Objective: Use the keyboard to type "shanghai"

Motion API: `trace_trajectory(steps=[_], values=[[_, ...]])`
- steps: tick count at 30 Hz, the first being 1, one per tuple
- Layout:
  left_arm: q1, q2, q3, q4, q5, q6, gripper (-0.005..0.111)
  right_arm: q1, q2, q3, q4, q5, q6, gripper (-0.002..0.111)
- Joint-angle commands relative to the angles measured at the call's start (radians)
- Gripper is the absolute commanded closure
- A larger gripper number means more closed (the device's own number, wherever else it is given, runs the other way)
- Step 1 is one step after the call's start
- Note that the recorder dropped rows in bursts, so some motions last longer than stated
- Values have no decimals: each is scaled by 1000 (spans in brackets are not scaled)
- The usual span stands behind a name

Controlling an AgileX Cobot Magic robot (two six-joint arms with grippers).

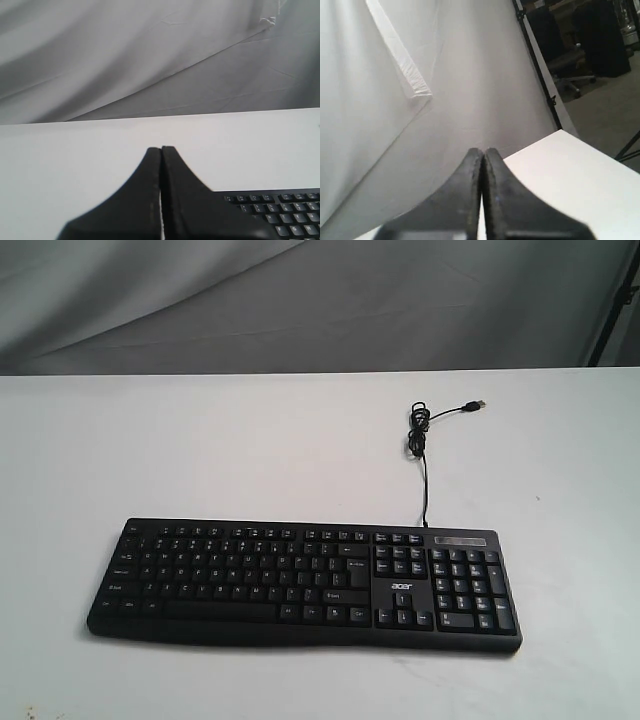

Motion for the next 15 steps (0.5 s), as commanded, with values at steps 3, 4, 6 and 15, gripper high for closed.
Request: trace_trajectory(steps=[3,4,6,15], values=[[-6,-2,2,0,-6,-3,107,-7,-30,5,1,35,55,108],[-6,-2,2,0,-6,-3,107,-7,-37,5,1,38,55,108],[-6,-2,2,0,-6,-3,107,-7,-45,5,5,48,55,108],[-6,-2,2,0,-6,-3,107,-7,-59,5,3,34,203,108]])
